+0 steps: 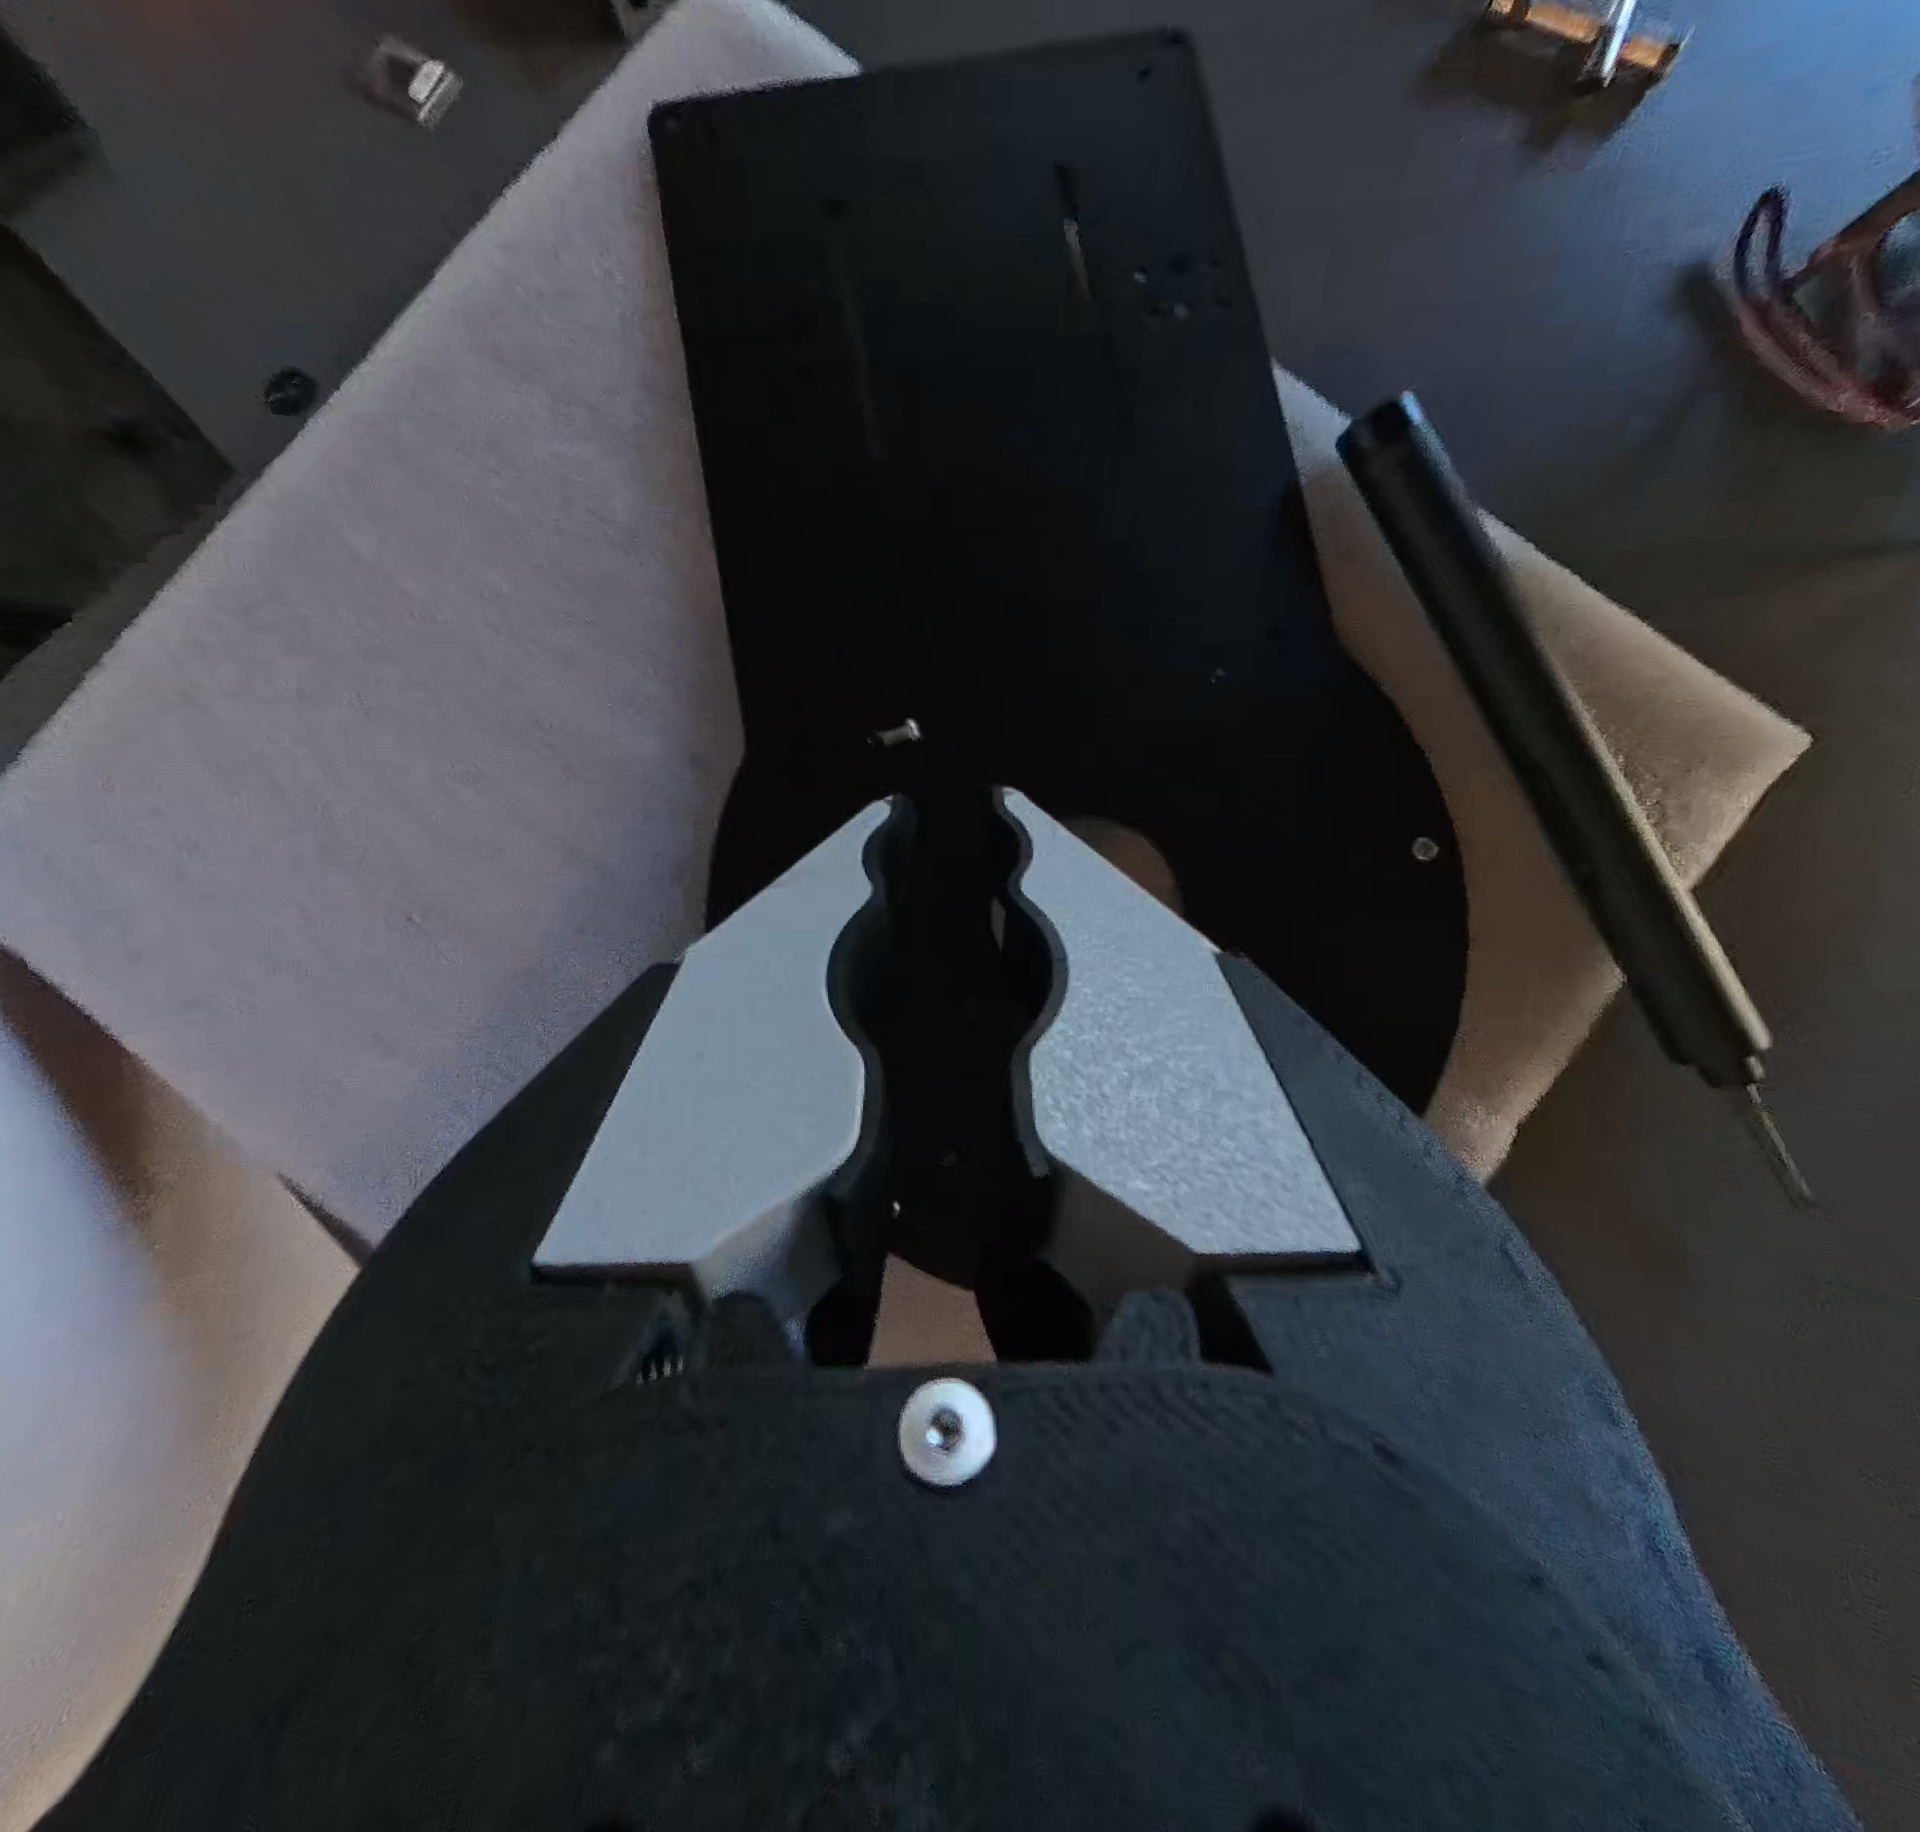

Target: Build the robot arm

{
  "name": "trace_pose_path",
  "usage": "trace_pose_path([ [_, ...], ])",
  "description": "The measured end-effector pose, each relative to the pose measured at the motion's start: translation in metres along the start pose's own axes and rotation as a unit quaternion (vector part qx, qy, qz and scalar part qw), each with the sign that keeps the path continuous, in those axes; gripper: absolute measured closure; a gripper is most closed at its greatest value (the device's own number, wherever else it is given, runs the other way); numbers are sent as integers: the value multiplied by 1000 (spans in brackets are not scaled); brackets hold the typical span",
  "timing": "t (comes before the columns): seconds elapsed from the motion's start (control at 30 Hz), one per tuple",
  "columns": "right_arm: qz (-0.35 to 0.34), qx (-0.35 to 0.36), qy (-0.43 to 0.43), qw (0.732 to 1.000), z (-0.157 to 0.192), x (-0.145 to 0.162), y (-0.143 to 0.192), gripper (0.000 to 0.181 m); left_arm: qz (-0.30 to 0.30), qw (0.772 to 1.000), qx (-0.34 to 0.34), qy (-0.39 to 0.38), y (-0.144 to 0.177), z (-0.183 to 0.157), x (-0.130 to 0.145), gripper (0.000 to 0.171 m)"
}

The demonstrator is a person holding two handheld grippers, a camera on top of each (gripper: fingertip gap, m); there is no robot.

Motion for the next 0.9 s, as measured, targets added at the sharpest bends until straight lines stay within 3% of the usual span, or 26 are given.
trace_pose_path([
  [0.07, 14, -35, -10, 999, -6, 3, -1, 168, 1, 1000, 0, 1, 1, -1, 1, 119],
  [0.17, -9, -68, 69, 995, -6, -2, -3, 170, 3, 1000, -2, 2, 2, -1, 1, 120],
  [0.33, 10, -172, 81, 982, -8, -16, -9, 169, 8, 1000, -5, 2, 3, -4, 2, 120],
  [0.47, 52, -190, 227, 954, -9, -17, -14, 173, 15, 1000, -3, 3, 2, -7, 4, 120],
  [0.6, 95, -209, 271, 935, -12, -15, -22, 173, 24, 1000, -7, 4, 3, -11, 6, 120],
  [0.9, 70, -264, 355, 894, -14, -26, -19, 174, 26, 999, -36, 29, 7, -29, 4, 123],
])
Point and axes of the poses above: each gripper's, where its closed fingertips meet, y back along the fingers, x out of its underside, z = x × y across the jaws, the point moved 5 cm from there along y, back along the fingers, and after that the axes turned 6 degrees about -x, right-handed, at the moved point
